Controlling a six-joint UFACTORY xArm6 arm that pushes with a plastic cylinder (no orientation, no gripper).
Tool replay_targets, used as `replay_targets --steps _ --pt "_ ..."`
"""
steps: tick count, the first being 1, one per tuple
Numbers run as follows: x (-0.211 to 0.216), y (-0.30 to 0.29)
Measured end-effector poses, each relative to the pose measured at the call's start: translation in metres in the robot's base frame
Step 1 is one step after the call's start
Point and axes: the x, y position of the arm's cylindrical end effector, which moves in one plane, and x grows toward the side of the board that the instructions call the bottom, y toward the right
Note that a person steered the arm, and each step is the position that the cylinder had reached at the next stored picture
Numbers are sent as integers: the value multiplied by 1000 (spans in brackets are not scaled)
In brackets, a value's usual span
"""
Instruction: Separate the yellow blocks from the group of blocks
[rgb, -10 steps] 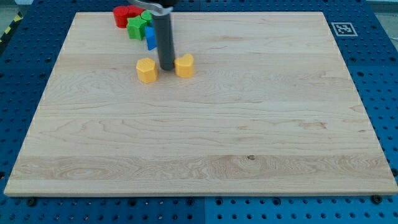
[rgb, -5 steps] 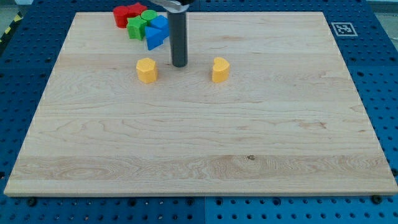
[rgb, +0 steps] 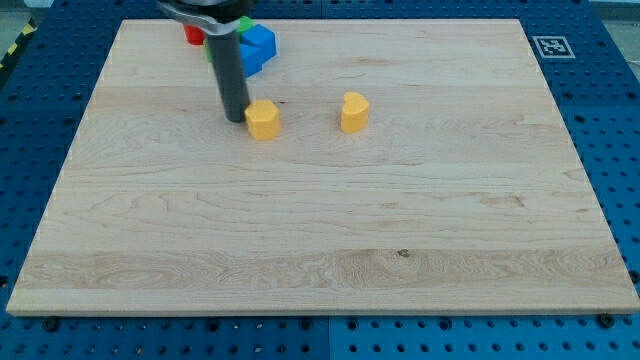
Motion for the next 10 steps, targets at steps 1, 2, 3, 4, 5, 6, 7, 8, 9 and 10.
replay_targets --steps 1,2,3,4,5,6,7,8,9,10 --pt "24 34" --pt "39 66" --pt "58 104" --pt "79 136" --pt "89 166" --pt "89 167" --pt "87 121" --pt "54 78" --pt "1 70" --pt "-25 111"
